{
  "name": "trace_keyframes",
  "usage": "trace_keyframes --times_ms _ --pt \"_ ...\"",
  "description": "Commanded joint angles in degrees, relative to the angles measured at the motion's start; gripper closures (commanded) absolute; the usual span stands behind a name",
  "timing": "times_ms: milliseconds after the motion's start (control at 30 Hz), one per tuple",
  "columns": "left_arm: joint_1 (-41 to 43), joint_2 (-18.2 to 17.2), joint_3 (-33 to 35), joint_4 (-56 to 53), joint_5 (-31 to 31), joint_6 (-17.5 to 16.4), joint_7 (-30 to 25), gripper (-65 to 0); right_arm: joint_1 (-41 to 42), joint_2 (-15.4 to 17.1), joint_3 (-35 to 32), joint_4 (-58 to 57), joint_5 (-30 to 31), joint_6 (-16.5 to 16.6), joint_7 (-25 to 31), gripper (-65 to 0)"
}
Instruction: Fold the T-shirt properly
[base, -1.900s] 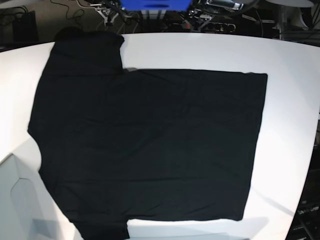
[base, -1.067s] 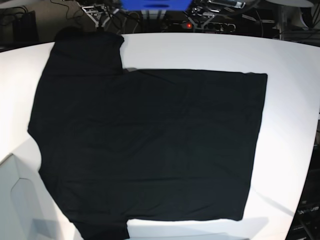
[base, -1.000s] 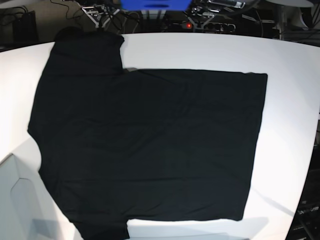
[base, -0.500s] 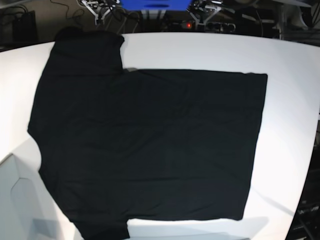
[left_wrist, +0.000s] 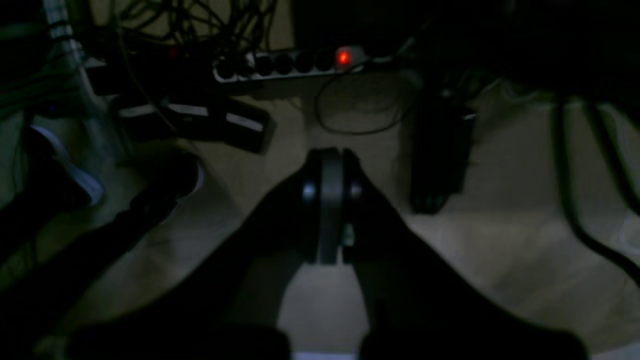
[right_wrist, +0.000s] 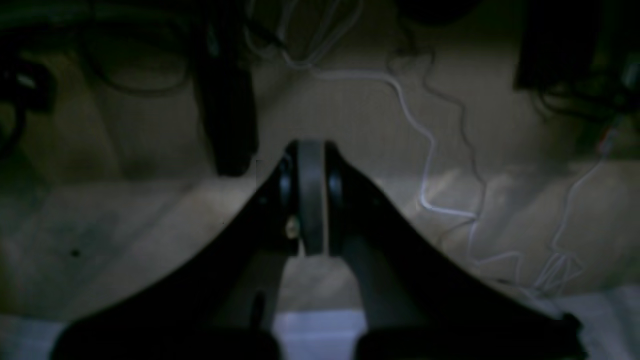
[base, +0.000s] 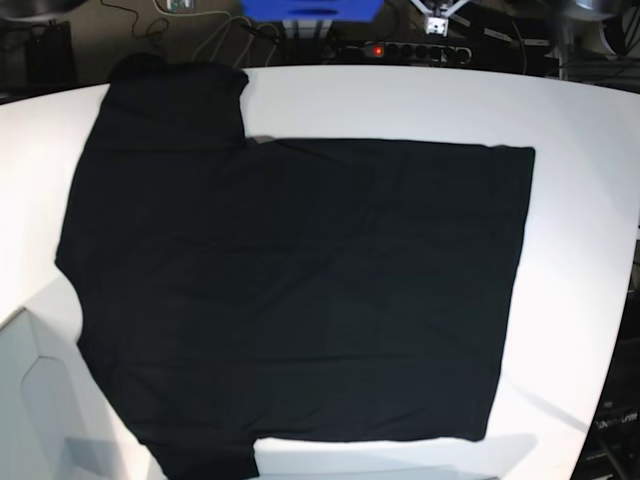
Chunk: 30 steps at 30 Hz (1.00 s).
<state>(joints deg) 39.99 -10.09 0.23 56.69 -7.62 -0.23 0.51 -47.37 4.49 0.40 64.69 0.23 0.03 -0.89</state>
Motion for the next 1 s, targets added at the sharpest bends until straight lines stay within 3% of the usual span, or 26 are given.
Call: trace_keyframes --times_ms 0,133,300,467,700,800,967 --pt "3.6 -2.1 -0.2 3.7 -2.4 0.4 -0.6 -0.1 -2.9 0.0 0.2 3.2 0.1 0.1 0.4 0.0" --pt "13.8 -8.2 -0.2 20.4 -12.2 0.4 -0.7 -0.1 -12.4 2.2 0.3 17.8 0.1 0.1 0.4 0.0" --pt "21.6 -13.9 -2.5 35.1 -18.6 0.4 -0.9 -0.1 -20.7 2.9 4.3 33.1 0.1 0.1 0.4 0.0" --pt "26.8 -13.2 -11.7 46.2 -22.1 0.4 -0.5 -0.1 -24.5 2.9 9.9 44.1 0.1 0.1 0.4 0.0" --pt "27.2 -8.9 -22.4 55.6 -22.6 0.4 -0.4 -0.8 -21.0 2.8 13.5 50.6 0.1 0.1 0.4 0.0" --pt "24.7 -8.8 -25.7 56.6 -22.7 0.4 -0.4 -9.2 -18.4 2.8 13.3 51.6 0.1 0.1 0.4 -1.5" --pt "19.6 -7.5 -28.5 56.3 -22.7 0.4 -0.4 -36.6 -13.5 1.9 12.2 51.6 0.1 0.3 0.4 -18.9"
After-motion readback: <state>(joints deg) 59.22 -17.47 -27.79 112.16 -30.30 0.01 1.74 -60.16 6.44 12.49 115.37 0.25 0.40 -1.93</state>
